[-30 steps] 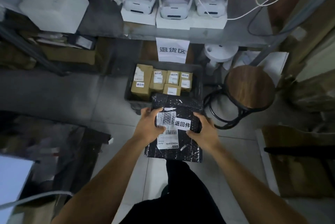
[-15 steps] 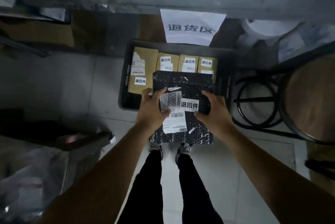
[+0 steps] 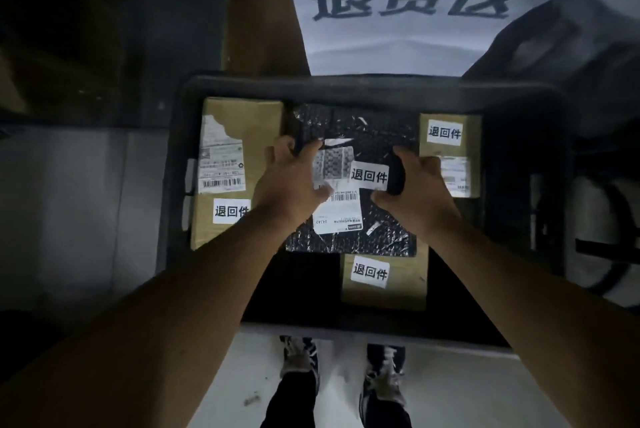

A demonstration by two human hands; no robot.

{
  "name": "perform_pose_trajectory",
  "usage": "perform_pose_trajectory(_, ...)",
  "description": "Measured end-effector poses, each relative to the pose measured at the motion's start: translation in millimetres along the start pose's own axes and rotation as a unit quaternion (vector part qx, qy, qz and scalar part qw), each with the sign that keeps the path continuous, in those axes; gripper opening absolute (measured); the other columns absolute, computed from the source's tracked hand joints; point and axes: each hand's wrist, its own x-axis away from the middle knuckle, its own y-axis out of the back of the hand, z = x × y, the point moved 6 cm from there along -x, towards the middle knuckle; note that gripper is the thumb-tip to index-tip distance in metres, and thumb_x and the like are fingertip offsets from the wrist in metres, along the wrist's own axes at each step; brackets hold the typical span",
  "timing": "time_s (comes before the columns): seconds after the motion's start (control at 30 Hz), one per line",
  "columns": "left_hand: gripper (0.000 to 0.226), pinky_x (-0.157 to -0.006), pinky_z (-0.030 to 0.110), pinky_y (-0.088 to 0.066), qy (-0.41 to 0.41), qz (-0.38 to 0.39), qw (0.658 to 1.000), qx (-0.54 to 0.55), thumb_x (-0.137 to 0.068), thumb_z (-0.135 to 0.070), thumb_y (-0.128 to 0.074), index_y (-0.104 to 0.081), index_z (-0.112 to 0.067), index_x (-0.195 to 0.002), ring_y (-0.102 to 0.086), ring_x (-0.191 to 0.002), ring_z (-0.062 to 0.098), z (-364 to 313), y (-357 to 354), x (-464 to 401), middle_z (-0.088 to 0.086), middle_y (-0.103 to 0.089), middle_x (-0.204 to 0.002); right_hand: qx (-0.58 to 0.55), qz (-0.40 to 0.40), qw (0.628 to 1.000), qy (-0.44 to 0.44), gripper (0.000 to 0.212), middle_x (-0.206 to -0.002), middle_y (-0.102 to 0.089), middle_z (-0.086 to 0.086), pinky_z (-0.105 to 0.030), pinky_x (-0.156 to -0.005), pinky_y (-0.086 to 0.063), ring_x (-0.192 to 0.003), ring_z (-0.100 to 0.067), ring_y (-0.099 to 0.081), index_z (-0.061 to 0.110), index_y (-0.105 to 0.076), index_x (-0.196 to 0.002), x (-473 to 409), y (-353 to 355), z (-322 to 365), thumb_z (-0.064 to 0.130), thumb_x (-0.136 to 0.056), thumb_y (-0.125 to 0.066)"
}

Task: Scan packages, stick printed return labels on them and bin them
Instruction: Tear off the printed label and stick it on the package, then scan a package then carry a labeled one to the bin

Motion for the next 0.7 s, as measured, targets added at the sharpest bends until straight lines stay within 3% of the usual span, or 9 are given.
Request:
perform_pose_trajectory(0.1,0.093,-0.108,0.046,-0.037,-0.003,-0.014,0.993,-0.118,-0.077,-0.057,-0.075,-0.027,-0.03,-0.152,-0.03,-0.136,0.034,3,-7,-15,0.016,-0.027,-0.146,0.053,-0.007,0.999,0.005,0.091,-0.141,-0.031,-0.018,-0.046,-0.108,-0.041,-0.13,-0.038,-0.036,0.025,-0.025,-0.153,-24,-14,4,0.034,-0.08,-0.079)
perform_pose_trajectory(0.23,0.096,-0.106,0.045,-0.03,-0.006,-0.035,0.978,-0.206,-0.074,-0.064,-0.072,-0.027,-0.03,-0.151,-0.018,-0.139,0.035,6,-6,-19,0.016,-0.02,-0.149,0.118,-0.022,0.993,0.016,0.09,-0.14,-0.034,-0.02,-0.046,-0.105,-0.039,-0.131,-0.038,-0.028,0.021,-0.029,-0.15,-31,-21,12,0.041,-0.078,-0.078)
perform_pose_trajectory(0.43,0.095,-0.108,0.047,-0.028,-0.007,-0.027,0.976,-0.216,-0.074,-0.065,-0.072,-0.026,-0.034,-0.151,-0.005,-0.147,0.035,8,-7,-19,0.013,-0.006,-0.159,0.161,-0.02,0.987,0.021,0.091,-0.142,-0.036,-0.019,-0.05,-0.103,-0.04,-0.134,-0.038,-0.028,0.025,-0.024,-0.152,-26,-18,10,0.054,-0.08,-0.072)
perform_pose_trajectory(0.7,0.083,-0.114,0.047,-0.021,-0.012,-0.019,0.984,-0.176,-0.087,-0.065,-0.055,-0.019,-0.031,-0.154,-0.002,-0.149,0.03,-25,33,33,0.008,-0.005,-0.161,0.174,-0.025,0.984,0.04,0.086,-0.158,-0.017,-0.011,-0.051,-0.11,-0.032,-0.145,-0.033,-0.016,0.029,-0.017,-0.155,39,23,28,0.056,-0.087,-0.063)
